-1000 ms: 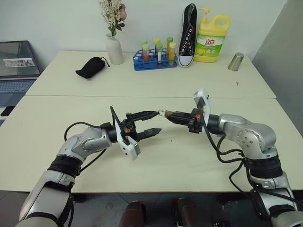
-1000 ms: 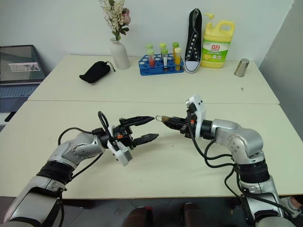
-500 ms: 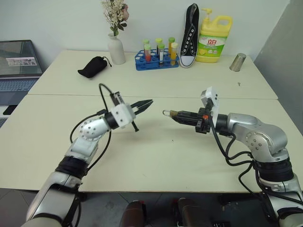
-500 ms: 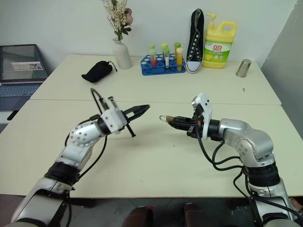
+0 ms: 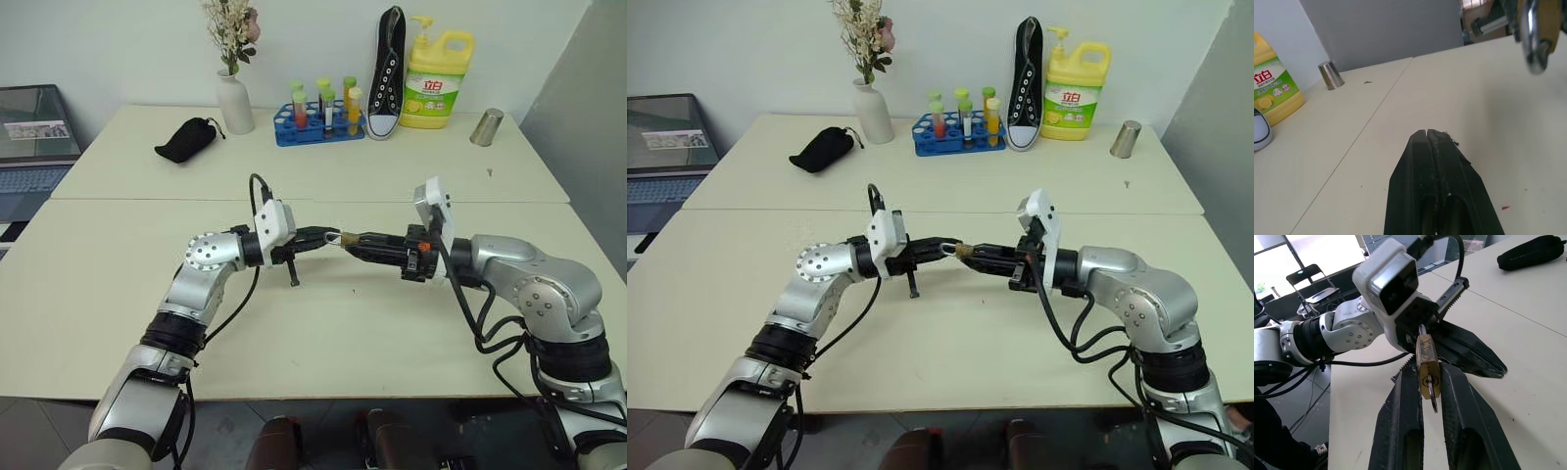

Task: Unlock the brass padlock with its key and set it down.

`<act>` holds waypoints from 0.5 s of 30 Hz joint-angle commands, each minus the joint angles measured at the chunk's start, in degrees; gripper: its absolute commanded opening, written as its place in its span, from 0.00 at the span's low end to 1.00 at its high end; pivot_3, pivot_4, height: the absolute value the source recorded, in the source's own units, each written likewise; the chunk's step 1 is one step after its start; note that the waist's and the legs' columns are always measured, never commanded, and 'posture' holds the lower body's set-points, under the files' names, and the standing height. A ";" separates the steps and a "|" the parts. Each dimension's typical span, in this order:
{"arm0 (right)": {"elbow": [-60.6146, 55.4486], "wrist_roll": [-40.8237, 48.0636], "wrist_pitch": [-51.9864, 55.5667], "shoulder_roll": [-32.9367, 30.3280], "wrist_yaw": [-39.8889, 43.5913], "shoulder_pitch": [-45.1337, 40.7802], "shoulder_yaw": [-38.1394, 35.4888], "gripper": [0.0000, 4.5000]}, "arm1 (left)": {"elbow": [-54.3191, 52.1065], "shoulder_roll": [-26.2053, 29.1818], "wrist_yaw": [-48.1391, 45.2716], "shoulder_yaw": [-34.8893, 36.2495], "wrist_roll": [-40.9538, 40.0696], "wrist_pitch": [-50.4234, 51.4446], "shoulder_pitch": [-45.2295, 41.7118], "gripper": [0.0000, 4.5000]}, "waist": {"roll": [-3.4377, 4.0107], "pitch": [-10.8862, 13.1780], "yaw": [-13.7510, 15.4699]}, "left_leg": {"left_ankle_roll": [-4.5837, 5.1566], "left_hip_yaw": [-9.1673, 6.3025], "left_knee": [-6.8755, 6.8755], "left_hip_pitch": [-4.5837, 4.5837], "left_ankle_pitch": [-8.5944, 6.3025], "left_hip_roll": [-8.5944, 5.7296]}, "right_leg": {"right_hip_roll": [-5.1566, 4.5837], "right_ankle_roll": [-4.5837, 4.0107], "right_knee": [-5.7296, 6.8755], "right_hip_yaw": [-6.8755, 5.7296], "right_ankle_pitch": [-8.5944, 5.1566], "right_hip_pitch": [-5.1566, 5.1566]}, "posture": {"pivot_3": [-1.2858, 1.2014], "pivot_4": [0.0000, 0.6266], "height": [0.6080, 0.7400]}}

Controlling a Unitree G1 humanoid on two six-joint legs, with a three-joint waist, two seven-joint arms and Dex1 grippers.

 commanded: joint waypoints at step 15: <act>0.39 0.04 -1.13 -1.18 1.25 -0.19 -1.10 0.03 | -15.24 0.03 -3.52 5.88 -6.94 21.29 3.04 0.00 | 0.00 0.01 -0.01 | 0.00 -0.02 -0.01 0.01 0.00 0.00 | 0.01 0.01 0.00 0.05 -0.01 0.00 | 0.52 0.24 1.00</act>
